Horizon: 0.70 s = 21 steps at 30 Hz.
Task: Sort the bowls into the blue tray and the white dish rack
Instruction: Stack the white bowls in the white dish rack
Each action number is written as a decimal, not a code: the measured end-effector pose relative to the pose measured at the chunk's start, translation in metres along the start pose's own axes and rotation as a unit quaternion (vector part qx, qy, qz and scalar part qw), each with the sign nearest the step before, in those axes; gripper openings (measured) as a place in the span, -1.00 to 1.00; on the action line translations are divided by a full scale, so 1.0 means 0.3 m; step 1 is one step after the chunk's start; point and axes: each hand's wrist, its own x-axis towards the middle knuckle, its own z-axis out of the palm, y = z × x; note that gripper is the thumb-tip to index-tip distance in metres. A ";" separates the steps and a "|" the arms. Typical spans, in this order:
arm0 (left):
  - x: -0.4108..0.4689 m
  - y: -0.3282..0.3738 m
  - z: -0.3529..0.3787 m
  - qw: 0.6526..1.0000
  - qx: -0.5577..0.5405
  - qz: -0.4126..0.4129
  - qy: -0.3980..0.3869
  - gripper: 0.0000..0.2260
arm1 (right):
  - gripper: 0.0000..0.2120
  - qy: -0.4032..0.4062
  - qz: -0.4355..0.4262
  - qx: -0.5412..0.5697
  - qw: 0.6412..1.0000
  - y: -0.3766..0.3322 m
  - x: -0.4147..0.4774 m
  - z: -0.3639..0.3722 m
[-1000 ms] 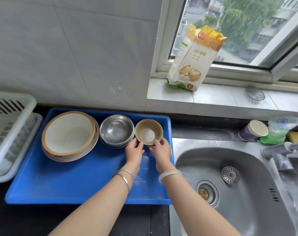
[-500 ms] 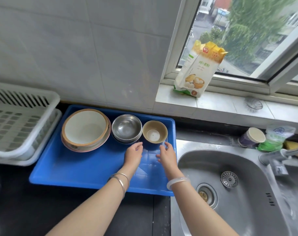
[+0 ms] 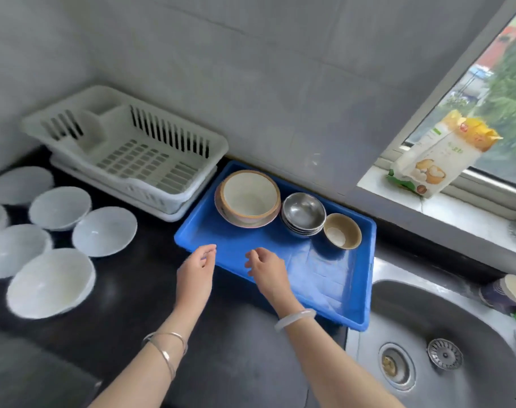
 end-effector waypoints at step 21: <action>0.070 -0.445 -0.673 0.939 -0.059 -0.152 0.303 -0.43 | -0.55 -0.146 -0.033 -0.112 0.982 -0.397 0.171 0.739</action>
